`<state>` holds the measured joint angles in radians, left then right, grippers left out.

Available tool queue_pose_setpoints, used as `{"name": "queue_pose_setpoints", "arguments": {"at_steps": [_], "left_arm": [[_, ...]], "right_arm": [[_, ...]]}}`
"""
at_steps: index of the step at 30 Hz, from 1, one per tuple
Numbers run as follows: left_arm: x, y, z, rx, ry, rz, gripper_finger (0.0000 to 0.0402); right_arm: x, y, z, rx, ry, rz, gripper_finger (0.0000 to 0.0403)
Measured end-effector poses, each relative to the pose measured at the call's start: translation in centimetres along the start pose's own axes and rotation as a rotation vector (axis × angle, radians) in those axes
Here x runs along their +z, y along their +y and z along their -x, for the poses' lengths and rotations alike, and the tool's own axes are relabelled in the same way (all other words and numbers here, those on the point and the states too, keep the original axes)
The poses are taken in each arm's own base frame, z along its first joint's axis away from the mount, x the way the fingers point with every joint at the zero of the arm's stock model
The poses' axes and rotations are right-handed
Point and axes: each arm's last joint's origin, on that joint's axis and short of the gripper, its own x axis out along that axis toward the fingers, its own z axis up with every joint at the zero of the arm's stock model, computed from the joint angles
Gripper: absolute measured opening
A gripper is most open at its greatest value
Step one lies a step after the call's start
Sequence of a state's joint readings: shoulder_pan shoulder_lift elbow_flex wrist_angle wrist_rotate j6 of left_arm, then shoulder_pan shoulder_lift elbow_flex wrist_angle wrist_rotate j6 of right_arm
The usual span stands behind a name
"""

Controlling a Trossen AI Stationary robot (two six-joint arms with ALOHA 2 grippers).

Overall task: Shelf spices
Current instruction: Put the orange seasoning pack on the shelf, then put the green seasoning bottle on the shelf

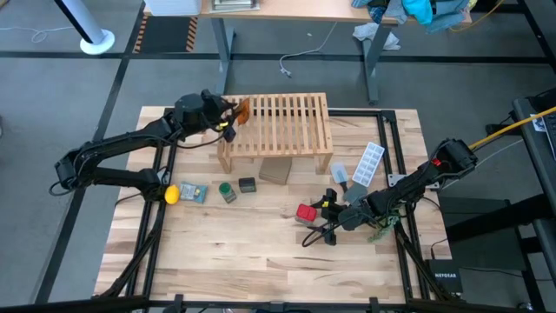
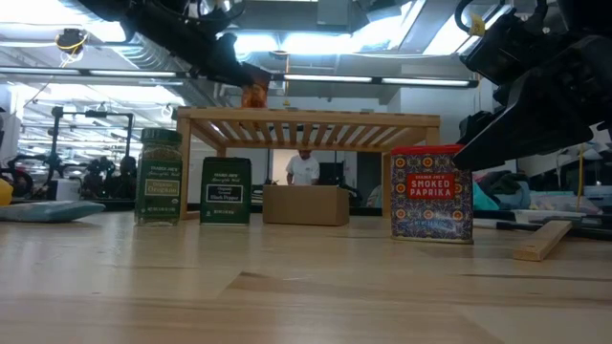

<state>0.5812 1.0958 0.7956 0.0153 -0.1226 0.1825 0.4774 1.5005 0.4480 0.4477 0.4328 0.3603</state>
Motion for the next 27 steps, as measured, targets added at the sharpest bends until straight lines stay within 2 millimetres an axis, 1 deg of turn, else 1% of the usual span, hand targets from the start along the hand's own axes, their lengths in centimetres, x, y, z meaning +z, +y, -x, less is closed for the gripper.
{"name": "queue_pose_setpoints", "arguments": {"at_steps": [11,21,24,27], "left_arm": [[0.4,0.1,0.0,0.007,-0.042,0.006,0.0143],[1.7,0.3,0.2,0.022,-0.178,0.072,0.0143],[2.0,0.3,0.5,0.010,-0.200,0.085,0.0143],[2.4,0.2,1.3,0.003,-0.226,0.085,0.0143]], "right_arm": [[0.0,0.0,0.0,0.000,0.000,0.000,0.0342],[0.0,0.0,0.0,0.000,0.000,0.000,0.0342],[0.0,0.0,0.0,0.000,0.000,0.000,0.0342],[0.0,0.0,0.0,0.000,0.000,0.000,0.0342]]}}
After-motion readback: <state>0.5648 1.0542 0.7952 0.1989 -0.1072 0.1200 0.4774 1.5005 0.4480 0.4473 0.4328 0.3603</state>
